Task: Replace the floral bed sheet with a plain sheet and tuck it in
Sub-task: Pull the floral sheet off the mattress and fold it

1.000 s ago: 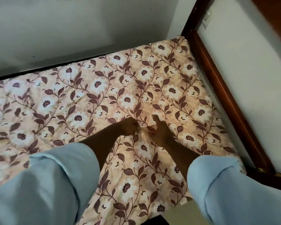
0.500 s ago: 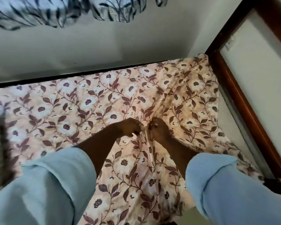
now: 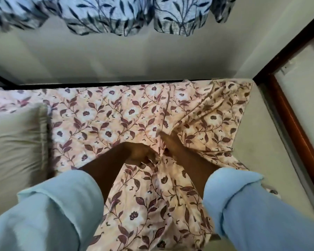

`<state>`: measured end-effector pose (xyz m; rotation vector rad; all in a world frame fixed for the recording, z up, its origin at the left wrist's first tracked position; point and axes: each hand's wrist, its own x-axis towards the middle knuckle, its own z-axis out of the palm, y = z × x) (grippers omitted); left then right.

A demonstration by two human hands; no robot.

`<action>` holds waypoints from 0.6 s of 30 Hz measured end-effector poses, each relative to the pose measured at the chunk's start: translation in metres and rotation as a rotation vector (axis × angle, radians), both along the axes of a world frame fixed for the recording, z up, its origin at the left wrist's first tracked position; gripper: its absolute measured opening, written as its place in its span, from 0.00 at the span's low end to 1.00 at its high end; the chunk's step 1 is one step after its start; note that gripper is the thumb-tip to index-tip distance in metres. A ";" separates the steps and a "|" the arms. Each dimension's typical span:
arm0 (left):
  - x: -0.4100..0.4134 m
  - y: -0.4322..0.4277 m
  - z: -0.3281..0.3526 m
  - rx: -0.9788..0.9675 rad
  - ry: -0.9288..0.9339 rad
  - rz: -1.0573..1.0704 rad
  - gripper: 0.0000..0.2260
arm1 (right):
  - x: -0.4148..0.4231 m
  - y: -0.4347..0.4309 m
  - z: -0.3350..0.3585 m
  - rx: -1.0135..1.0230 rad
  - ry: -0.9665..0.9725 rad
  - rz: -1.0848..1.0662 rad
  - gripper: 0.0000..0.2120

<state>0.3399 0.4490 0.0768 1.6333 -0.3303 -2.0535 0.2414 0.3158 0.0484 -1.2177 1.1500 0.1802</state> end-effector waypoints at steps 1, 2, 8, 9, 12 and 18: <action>0.001 0.008 0.002 0.015 0.033 -0.033 0.07 | 0.004 0.007 0.007 -0.089 0.011 0.093 0.34; 0.001 0.017 0.002 0.031 0.067 -0.048 0.07 | 0.009 0.014 0.011 -0.149 -0.004 0.178 0.30; 0.013 0.082 0.005 0.074 -0.179 0.257 0.08 | 0.046 0.057 0.040 -0.165 -0.099 0.334 0.22; 0.017 0.089 0.001 0.106 -0.250 0.328 0.08 | 0.053 0.061 0.045 -0.139 -0.120 0.328 0.20; 0.032 0.108 -0.012 0.212 -0.478 0.595 0.06 | 0.069 0.077 0.066 0.021 -0.257 0.273 0.13; 0.030 0.107 -0.002 -0.089 -0.955 0.247 0.28 | 0.096 0.100 0.094 0.297 -0.352 0.105 0.20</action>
